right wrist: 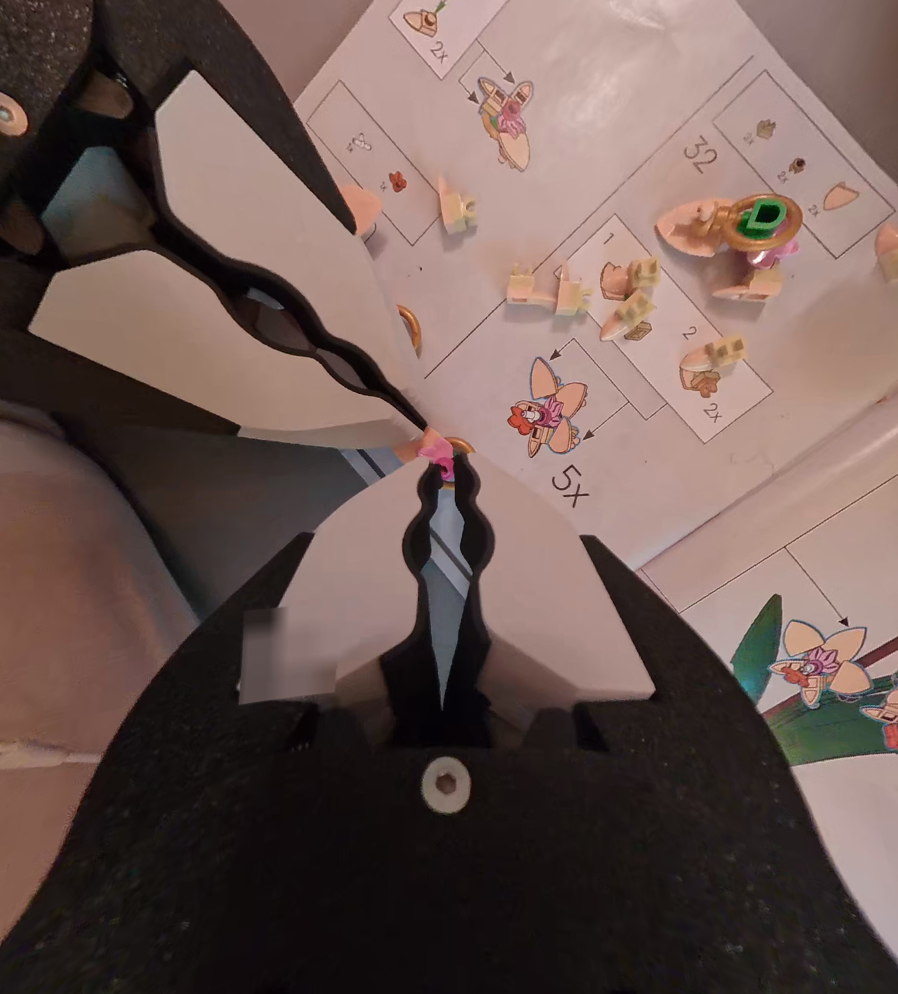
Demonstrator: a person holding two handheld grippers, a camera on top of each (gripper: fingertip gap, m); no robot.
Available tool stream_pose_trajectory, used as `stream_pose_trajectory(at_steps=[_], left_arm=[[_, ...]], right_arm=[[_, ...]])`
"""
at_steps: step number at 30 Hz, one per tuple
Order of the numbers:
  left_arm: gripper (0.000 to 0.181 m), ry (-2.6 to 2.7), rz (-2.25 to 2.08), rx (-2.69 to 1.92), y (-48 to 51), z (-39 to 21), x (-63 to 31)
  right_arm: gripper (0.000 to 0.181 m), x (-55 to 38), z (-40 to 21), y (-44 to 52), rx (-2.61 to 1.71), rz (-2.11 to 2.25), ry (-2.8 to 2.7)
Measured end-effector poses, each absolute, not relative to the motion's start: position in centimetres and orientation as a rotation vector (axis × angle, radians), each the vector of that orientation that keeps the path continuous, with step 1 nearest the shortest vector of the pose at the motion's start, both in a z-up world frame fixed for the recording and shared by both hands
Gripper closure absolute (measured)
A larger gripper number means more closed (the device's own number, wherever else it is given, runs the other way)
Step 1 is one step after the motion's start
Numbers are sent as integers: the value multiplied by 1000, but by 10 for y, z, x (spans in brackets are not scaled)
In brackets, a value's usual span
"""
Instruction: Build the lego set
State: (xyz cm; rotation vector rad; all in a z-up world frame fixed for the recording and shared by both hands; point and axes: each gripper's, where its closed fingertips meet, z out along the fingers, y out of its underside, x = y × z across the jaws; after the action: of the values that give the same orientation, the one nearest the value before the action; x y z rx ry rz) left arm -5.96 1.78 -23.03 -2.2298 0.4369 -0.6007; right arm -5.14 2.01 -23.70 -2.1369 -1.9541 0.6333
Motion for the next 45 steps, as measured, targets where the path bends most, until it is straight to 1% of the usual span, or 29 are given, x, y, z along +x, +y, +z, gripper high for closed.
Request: stream_pose_trajectory(at_steps=[6,10,11,12,15,18,21,25,29,35,39,45], left_arm=[[181,444,-629,-2230,19,-230,-59],[181,443,-640,-2234,19,-230,-61],[181,444,-637,-2234,19,-230,-61],[181,443,-633,-2236,19,-230,-62],[181,453,-631,-2253,18,-233,-62],[181,452,-633,-2255,18,-233,-62],[181,450,-623,-2260,19,-234,-63],[181,441,-620,-2250,20,-231,-64],[181,446,-620,-2235,19,-227,-65],[180,450,-596,-2253,18,-231,-68],[180,434,-623,-2241,17,-230,-69],[180,412,-661,-2238,16,-229,-71]], right_arm=[[175,-52,-237,20,-2168,610,-1931],[175,-55,-236,22,-2089,648,-1923],[172,-55,-235,24,-2100,678,-1908],[164,-55,-235,28,-2105,683,-1884],[162,-58,-226,20,-2054,846,-1893],[162,-49,-229,27,-1970,809,-2005],[167,-44,-235,35,-1961,817,-2049],[167,-48,-229,33,-2002,922,-2000],[167,-49,-230,32,-2003,933,-2001],[166,-58,-227,31,-1831,814,-2137],[165,-58,-233,34,-1781,697,-2257],[163,-60,-234,30,-1737,670,-2361]])
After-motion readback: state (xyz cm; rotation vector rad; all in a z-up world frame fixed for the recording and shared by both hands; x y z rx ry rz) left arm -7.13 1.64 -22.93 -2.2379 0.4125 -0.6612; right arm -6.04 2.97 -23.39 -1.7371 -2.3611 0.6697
